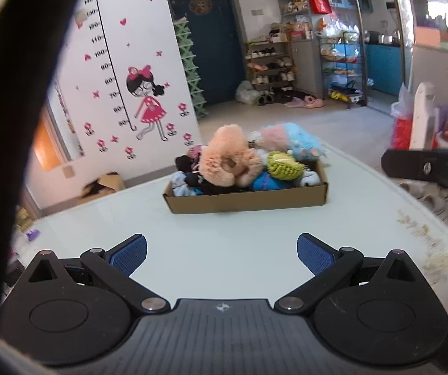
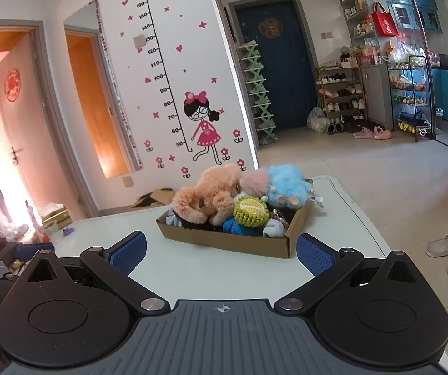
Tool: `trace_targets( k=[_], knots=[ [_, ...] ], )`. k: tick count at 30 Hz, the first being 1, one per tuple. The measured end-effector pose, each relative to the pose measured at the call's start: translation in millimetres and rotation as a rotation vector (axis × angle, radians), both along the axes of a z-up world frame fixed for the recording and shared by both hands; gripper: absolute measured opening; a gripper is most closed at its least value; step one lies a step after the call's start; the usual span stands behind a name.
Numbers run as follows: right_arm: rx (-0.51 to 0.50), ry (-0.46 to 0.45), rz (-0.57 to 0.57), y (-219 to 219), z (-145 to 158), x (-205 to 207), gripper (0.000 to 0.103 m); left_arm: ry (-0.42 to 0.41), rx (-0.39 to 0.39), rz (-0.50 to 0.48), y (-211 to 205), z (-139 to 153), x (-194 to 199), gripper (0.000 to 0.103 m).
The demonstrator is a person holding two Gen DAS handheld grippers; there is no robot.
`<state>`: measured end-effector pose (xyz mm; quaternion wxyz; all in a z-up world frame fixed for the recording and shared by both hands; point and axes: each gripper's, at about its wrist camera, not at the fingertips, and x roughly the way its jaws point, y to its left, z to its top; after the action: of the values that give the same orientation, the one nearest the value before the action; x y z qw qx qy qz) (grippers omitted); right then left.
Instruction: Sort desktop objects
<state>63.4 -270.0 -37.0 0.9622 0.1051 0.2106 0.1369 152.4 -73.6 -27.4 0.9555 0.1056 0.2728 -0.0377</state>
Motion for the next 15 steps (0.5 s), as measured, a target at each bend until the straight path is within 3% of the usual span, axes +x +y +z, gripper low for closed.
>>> trace_targets(
  k=[2,15],
  knots=[
    [-0.008,0.006,0.0,1.9,0.2,0.3,0.103,0.007,-0.027,-0.007,0.8,2.6,1.8,0.102],
    [-0.056,0.016,-0.001,10.2,5.0,0.2,0.103,0.096,-0.016,0.031,-4.3,-3.9,13.8,0.102]
  ],
)
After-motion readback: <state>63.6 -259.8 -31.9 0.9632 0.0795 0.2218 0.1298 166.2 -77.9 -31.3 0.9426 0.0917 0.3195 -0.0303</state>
